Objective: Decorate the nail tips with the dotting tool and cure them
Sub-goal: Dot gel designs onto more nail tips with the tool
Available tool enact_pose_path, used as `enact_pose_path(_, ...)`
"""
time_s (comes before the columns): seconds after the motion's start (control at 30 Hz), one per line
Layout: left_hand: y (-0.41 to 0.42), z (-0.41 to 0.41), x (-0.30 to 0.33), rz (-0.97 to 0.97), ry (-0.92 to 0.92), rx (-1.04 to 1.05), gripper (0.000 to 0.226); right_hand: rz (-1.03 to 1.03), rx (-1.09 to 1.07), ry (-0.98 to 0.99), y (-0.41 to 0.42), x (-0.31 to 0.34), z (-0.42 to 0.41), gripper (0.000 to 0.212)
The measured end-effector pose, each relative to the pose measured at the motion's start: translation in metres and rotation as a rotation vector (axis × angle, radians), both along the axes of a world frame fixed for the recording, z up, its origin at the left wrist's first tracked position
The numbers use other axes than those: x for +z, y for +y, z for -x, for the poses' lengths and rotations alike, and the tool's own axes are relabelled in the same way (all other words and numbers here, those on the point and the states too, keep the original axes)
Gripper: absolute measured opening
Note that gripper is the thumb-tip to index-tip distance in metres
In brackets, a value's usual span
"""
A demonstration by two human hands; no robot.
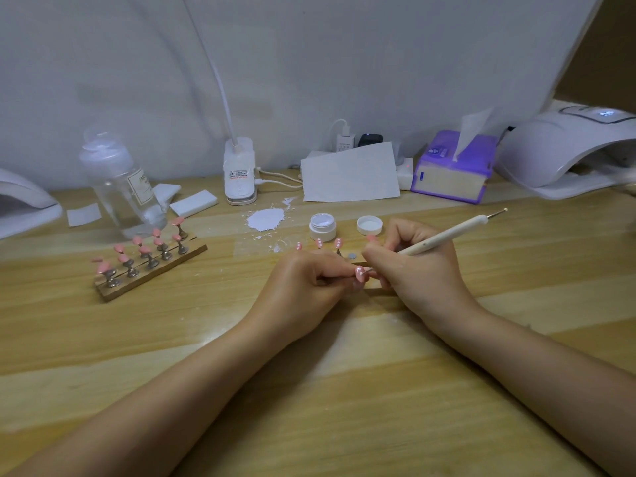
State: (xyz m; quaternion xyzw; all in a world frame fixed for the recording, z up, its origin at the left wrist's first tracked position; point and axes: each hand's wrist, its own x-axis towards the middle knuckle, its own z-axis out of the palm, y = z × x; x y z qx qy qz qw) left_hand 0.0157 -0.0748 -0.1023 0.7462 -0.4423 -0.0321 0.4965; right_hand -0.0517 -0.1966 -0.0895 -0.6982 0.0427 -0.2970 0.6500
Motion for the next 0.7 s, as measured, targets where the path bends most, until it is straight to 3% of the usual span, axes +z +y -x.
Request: enact_pose_path(0.7, 0.0001, 0.0008, 0.0017, -0.011, -0.014, -0.001, 0.014, -0.008, -0.007, 0.008, -0.0006, -0.0016, -0.0008, 0.042)
